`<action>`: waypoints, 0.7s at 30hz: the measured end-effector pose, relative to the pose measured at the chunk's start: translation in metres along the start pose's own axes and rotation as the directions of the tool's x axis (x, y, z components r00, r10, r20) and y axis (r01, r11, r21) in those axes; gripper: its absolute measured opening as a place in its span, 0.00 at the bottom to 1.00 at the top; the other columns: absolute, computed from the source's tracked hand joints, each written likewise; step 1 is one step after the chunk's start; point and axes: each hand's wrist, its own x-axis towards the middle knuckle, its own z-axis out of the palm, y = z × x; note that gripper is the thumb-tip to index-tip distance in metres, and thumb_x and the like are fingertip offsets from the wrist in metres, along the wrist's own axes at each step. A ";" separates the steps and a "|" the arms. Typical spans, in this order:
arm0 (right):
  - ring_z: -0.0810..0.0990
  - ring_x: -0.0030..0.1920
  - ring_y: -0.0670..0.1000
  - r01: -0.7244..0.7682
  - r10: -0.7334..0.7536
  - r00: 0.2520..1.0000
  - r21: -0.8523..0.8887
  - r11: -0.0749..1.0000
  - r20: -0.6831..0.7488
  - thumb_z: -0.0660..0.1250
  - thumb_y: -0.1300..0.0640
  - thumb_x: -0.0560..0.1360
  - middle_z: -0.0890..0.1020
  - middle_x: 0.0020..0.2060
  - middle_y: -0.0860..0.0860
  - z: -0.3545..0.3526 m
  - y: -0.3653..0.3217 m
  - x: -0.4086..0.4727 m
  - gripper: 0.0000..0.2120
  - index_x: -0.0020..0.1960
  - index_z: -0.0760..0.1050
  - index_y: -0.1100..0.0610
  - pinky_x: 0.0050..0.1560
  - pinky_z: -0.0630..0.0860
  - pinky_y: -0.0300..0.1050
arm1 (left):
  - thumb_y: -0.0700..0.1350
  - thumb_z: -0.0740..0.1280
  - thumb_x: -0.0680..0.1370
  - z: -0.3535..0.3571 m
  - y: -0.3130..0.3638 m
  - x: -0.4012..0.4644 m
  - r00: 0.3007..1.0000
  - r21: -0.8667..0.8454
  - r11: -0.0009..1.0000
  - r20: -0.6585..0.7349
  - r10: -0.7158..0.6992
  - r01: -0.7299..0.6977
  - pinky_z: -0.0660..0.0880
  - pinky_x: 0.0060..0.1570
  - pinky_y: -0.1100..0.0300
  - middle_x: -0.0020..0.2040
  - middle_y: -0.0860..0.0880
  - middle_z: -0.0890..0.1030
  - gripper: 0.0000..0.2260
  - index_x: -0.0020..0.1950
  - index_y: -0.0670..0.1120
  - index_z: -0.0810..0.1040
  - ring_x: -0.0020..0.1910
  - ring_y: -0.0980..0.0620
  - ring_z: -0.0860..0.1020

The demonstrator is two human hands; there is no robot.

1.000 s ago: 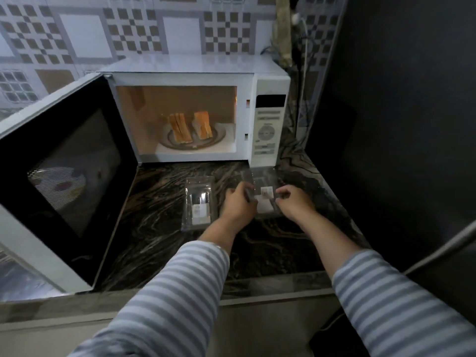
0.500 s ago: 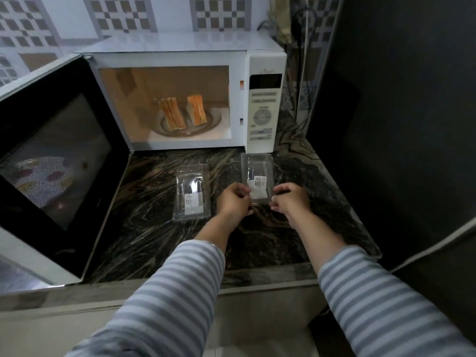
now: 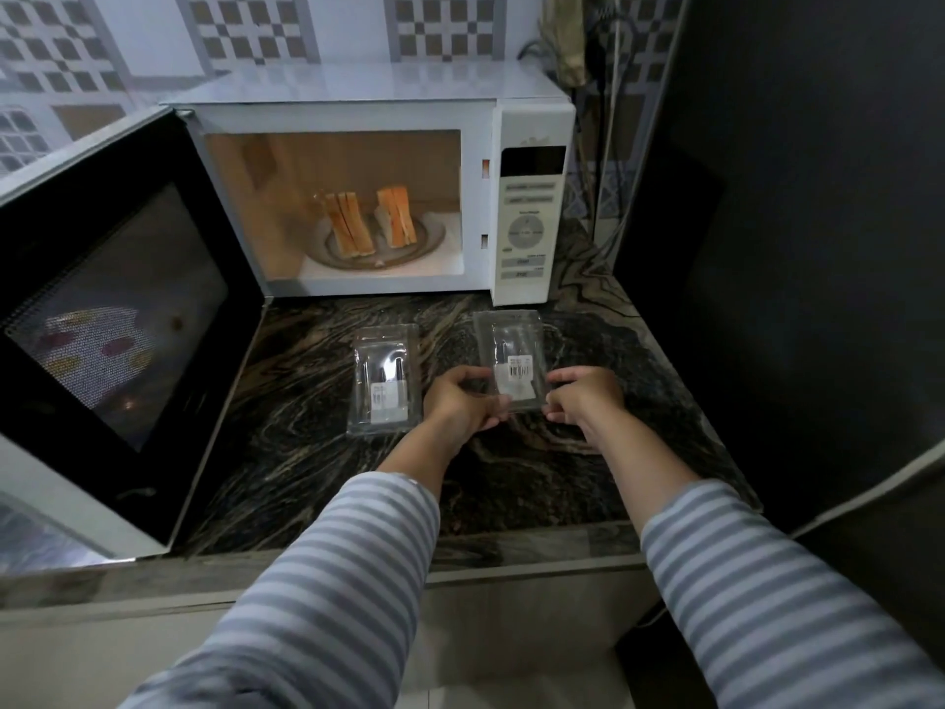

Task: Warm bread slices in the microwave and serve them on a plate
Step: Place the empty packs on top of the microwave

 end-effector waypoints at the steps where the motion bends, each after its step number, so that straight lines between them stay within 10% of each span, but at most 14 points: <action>1: 0.79 0.31 0.49 -0.007 0.007 1.000 0.000 1.000 0.012 0.63 0.75 0.73 0.79 0.33 0.55 -0.001 0.000 -0.001 0.16 0.56 0.78 0.61 0.32 0.79 0.40 | 0.32 0.72 0.72 -0.001 0.000 -0.001 1.000 0.002 1.000 0.009 -0.004 0.004 0.78 0.29 0.67 0.38 0.45 0.81 0.18 0.59 0.43 0.75 0.28 0.55 0.79; 8: 0.79 0.32 0.51 0.014 -0.015 0.999 -0.021 1.000 -0.041 0.64 0.73 0.74 0.80 0.37 0.57 0.000 -0.002 -0.008 0.12 0.52 0.76 0.59 0.34 0.81 0.43 | 0.34 0.72 0.74 0.003 0.001 0.000 1.000 0.132 0.991 -0.029 0.012 -0.008 0.73 0.24 0.63 0.40 0.44 0.81 0.14 0.55 0.46 0.73 0.28 0.52 0.76; 11: 0.82 0.42 0.54 0.163 -0.196 0.977 -0.289 0.944 -0.090 0.66 0.65 0.74 0.81 0.44 0.54 0.002 0.001 -0.011 0.08 0.49 0.75 0.54 0.42 0.80 0.48 | 0.45 0.72 0.74 -0.004 0.005 -0.006 0.979 0.533 0.828 -0.002 0.206 -0.173 0.76 0.35 0.58 0.40 0.50 0.81 0.12 0.55 0.49 0.74 0.33 0.51 0.79; 18: 0.70 0.65 0.58 0.372 -0.474 0.873 -0.472 0.799 -0.114 0.62 0.53 0.78 0.70 0.66 0.56 0.011 -0.016 -0.015 0.20 0.69 0.66 0.50 0.62 0.70 0.51 | 0.48 0.64 0.76 -0.031 0.017 -0.019 0.575 0.862 0.294 -0.005 0.818 -0.412 0.75 0.43 0.50 0.52 0.46 0.75 0.10 0.56 0.47 0.77 0.50 0.43 0.74; 21: 0.67 0.68 0.57 0.500 -0.549 0.836 -0.397 0.770 -0.012 0.64 0.47 0.77 0.66 0.70 0.54 0.023 -0.023 -0.009 0.27 0.73 0.60 0.46 0.65 0.68 0.51 | 0.49 0.66 0.74 -0.053 0.014 -0.012 0.516 0.910 0.306 -0.126 0.847 -0.281 0.72 0.54 0.47 0.57 0.44 0.73 0.16 0.61 0.50 0.75 0.56 0.42 0.71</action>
